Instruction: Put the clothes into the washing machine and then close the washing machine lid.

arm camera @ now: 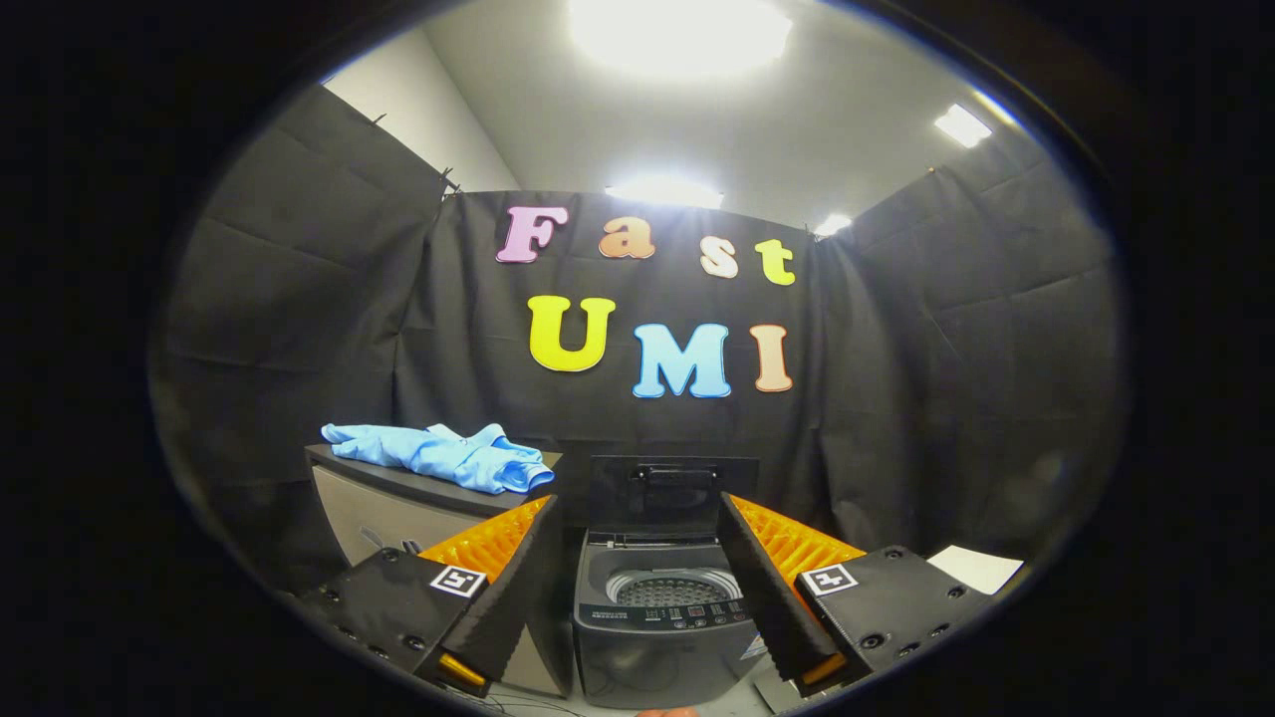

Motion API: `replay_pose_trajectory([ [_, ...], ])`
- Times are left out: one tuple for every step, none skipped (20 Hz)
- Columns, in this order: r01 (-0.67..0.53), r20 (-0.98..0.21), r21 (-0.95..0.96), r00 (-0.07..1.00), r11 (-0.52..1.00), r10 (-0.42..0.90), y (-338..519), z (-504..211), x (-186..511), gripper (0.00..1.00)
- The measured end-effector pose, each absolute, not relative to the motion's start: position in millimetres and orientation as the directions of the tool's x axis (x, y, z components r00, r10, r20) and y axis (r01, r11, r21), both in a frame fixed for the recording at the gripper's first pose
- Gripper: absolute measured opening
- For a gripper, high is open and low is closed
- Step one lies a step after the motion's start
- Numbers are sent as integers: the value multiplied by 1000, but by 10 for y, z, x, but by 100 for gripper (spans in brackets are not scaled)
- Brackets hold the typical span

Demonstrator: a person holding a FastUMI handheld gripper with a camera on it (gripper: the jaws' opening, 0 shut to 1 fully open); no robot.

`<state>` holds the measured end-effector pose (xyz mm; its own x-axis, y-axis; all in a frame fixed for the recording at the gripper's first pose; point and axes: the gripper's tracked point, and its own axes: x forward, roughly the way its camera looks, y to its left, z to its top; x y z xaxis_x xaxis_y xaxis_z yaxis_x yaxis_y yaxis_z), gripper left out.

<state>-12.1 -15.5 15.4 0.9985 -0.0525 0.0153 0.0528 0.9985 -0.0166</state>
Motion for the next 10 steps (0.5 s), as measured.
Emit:
replay_pose_trajectory([
  [52,15,-18,999,998,-52,-157,165,-122,99],
  [52,18,-19,999,998,-51,-160,188,-122,99],
  [48,23,-21,999,999,-48,-147,220,-111,99],
  [44,19,-26,999,999,-44,-146,224,-91,99],
  [35,15,-31,999,999,-35,-126,244,-70,99],
  [28,14,-37,1000,999,-28,-103,298,-43,99],
  [17,22,-46,1000,999,-16,-69,360,3,99],
  [7,21,-58,1000,998,-6,-34,433,46,99],
  [-14,27,-70,1000,997,16,23,492,91,99],
  [-34,20,-76,999,997,36,91,568,155,99],
])
